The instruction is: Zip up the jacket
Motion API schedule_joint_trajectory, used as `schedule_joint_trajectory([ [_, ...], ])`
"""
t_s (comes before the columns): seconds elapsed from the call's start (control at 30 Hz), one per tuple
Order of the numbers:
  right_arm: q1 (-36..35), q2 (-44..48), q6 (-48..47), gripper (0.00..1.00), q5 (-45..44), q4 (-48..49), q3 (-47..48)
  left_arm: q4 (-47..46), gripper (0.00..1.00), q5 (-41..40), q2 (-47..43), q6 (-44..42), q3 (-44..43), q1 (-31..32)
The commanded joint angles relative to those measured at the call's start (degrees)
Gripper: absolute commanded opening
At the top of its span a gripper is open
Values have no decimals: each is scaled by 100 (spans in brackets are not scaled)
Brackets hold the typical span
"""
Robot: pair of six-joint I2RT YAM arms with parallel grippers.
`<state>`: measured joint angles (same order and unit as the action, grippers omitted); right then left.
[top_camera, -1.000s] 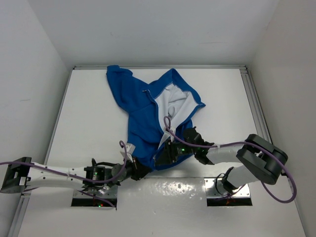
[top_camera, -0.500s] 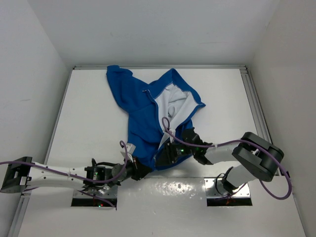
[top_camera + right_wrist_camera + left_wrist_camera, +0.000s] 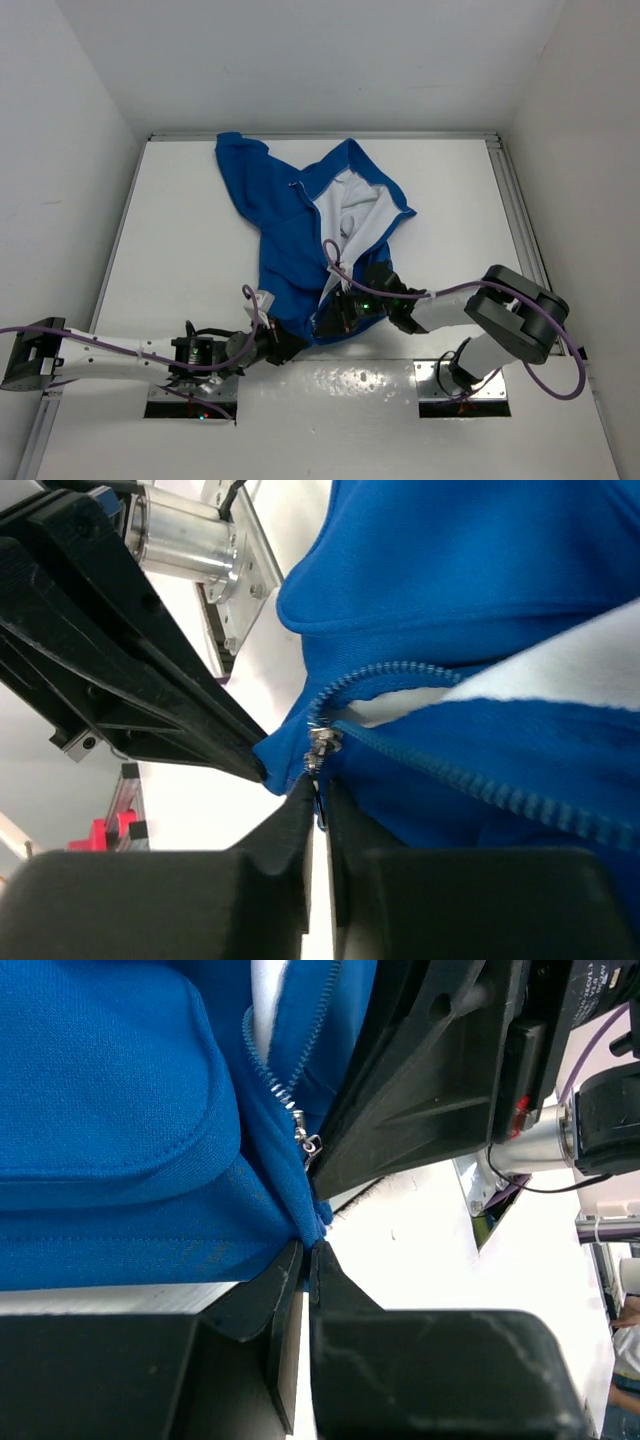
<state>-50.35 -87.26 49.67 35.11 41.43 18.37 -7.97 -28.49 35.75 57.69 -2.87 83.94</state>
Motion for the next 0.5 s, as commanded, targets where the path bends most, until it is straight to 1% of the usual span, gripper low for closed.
schedule_joint_trajectory([
  [0.0, -63, -54, 34, 2, -162, 234, 202, -338, 3, 168, -50, 23, 24, 52],
  [0.03, -72, -45, 60, 0, -171, 251, 176, -328, 7, 142, -50, 75, 50, 52],
  [0.07, -80, 33, 165, 0, -206, 295, 141, -311, 19, 116, -50, 84, 41, 52],
  [0.1, -72, 86, 235, 0, -285, 356, 53, -241, 26, 107, -59, 76, 24, 52],
  [0.13, -89, 139, 314, 0, -277, 505, 18, -188, 37, 107, -59, 6, -46, 52],
  [0.2, -98, 340, 464, 0, -303, 559, -79, -118, 45, 46, -42, -12, -64, 52],
  [0.23, -98, 411, 491, 0, -338, 542, -114, -135, 52, 19, -7, -4, -55, 52],
  [0.33, -107, 675, 675, 0, -409, 541, -211, -232, 57, 10, 90, -204, -160, 52],
  [0.47, -107, 956, 790, 0, -496, 515, -308, -214, 57, -139, 380, -293, -284, 52],
])
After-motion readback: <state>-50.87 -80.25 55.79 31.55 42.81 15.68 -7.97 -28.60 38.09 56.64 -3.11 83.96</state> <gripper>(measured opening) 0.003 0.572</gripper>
